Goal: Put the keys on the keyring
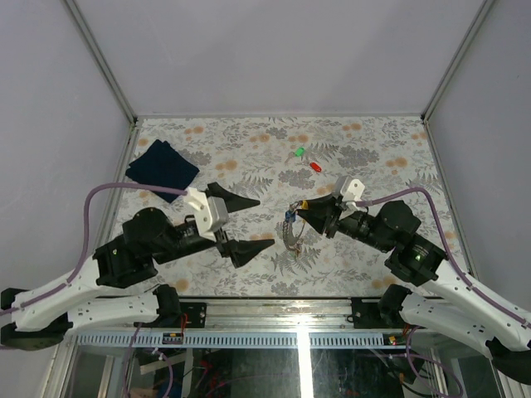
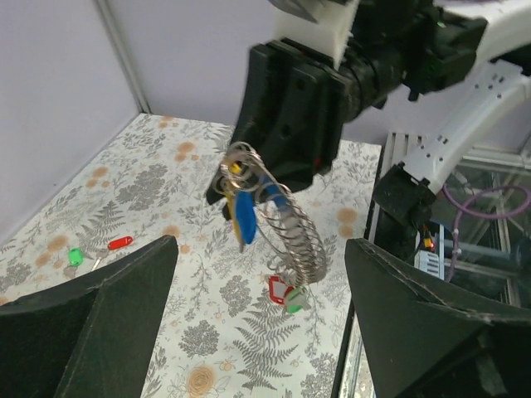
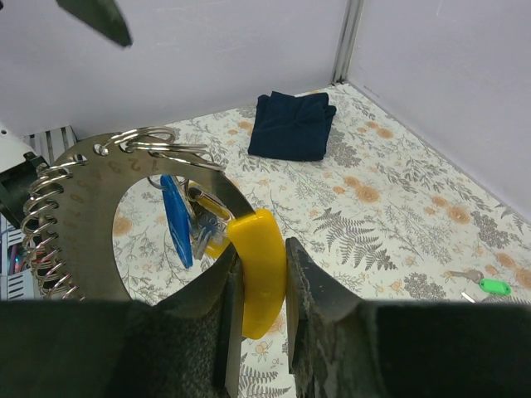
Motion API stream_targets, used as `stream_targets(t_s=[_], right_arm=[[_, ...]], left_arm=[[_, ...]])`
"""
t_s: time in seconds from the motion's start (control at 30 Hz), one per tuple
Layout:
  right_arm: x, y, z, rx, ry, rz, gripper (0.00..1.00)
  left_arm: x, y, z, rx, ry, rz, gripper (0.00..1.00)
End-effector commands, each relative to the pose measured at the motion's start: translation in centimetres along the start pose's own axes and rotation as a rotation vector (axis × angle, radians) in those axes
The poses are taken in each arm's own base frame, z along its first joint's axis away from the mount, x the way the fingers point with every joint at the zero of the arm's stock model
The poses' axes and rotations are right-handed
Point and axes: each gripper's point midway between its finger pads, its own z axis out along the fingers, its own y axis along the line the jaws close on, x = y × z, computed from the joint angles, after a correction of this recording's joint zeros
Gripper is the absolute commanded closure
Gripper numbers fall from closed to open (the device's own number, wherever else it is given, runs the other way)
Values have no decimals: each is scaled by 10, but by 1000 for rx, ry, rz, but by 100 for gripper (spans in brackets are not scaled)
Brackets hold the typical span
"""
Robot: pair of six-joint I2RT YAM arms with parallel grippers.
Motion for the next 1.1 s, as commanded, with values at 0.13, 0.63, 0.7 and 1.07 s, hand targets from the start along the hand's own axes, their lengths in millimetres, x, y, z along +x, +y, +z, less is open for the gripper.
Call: stream_targets(t_s=[0.13,0.63,0.7,1.07], right_arm=[[-40,6,-1,-32,-128,-31,98],[-40,17,10,-107,-131,-10,99],[-41,17,11,-107,-131,-9,99],[-44,15,11,-97,-140,-4,99]], left_arm=[[-6,0,-5,-54,-150,172,13],[-42,-2,-13,-58,-383,294,38],[-41,-4,-11,-46,-373,299,40],[-22,-16,2,36,-292,322,45]])
